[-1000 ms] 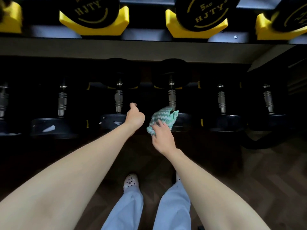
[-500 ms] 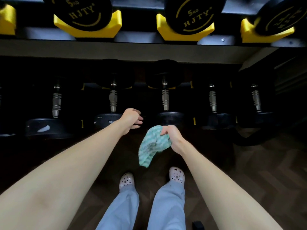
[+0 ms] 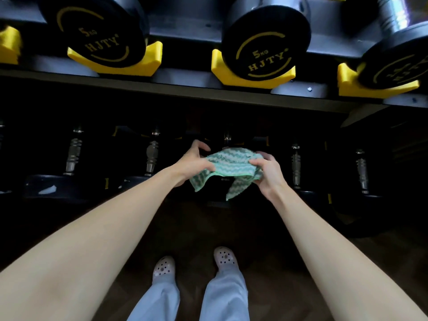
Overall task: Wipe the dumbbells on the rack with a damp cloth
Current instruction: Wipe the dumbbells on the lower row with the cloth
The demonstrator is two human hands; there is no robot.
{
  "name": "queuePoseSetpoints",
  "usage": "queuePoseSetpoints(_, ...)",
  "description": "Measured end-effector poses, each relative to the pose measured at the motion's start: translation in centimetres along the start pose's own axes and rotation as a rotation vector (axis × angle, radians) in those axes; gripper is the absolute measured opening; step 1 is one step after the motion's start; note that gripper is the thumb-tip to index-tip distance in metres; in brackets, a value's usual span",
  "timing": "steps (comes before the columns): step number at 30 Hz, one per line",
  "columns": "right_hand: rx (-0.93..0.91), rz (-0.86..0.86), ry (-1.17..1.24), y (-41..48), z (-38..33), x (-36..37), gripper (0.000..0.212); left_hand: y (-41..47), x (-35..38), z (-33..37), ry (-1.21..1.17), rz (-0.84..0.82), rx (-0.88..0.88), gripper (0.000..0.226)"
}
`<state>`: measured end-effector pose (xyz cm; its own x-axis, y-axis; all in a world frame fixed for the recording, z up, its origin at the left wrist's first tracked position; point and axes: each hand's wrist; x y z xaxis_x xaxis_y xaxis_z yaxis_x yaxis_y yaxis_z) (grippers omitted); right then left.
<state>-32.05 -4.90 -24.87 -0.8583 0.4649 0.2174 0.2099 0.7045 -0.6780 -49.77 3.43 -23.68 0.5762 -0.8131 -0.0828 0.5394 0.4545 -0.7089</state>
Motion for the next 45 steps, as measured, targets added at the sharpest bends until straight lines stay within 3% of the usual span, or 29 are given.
queuePoseSetpoints(4, -0.087, 0.072, -0.177, 4.5, -0.9, -1.2, 0.024, 3.1, -0.5, 1.7, -0.057, 0.097, 0.045, 0.018)
queuePoseSetpoints(7, -0.127, 0.103, -0.303, 8.3, -0.5, -1.6, 0.036, 5.9, -0.9, 2.6, 0.056, 0.142, 0.015, 0.038)
queuePoseSetpoints(12, -0.223, 0.122, -0.352, 12.0, 0.3, -0.4, 0.028, 10.0, -1.1, 2.2, 0.101, 0.323, -0.059, 0.038)
queuePoseSetpoints(15, -0.138, 0.138, -0.290, 13.4, 1.5, -0.5, 0.021, 11.7, -1.0, 1.2, 0.038, 0.258, -0.077, 0.025)
queuePoseSetpoints(20, -0.124, 0.308, -0.143, 15.1, 3.2, 1.2, 0.030, 13.4, -0.6, 0.7, -0.091, 0.140, -0.092, 0.036)
queuePoseSetpoints(23, -0.043, 0.304, -0.331, 16.2, 3.7, 1.7, 0.031, 14.6, 0.4, 0.9, -0.092, 0.143, -0.119, 0.038)
queuePoseSetpoints(27, 0.056, 0.185, -0.511, 16.8, 4.1, 1.0, 0.030, 15.4, 1.7, 0.7, -0.089, 0.153, -0.157, 0.041)
queuePoseSetpoints(34, 0.143, -0.007, -0.694, 15.0, 3.9, -0.8, 0.028, 14.2, 2.3, -1.2, 0.124, 0.077, -0.230, 0.042)
queuePoseSetpoints(41, 0.348, -0.197, -0.918, 11.5, 5.1, -1.7, 0.018, 11.2, 3.7, -2.6, 0.278, -0.083, -0.302, 0.039)
queuePoseSetpoints(44, 0.341, -0.222, -1.032, 11.1, 5.1, -1.5, 0.011, 10.5, 3.6, -2.6, 0.341, -0.135, -0.325, 0.038)
queuePoseSetpoints(45, 0.350, -0.233, -1.052, 10.9, 4.9, -1.4, 0.019, 10.3, 3.6, -2.6, 0.355, -0.148, -0.330, 0.037)
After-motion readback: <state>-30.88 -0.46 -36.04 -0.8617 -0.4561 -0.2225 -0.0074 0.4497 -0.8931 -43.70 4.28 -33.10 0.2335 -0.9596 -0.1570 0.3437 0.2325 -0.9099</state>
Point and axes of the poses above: each hand's wrist, its own y-axis towards the middle knuckle, its own x-axis out of the palm, z = x × y, and after that the axes turned 14 degrees about -z, right-handed
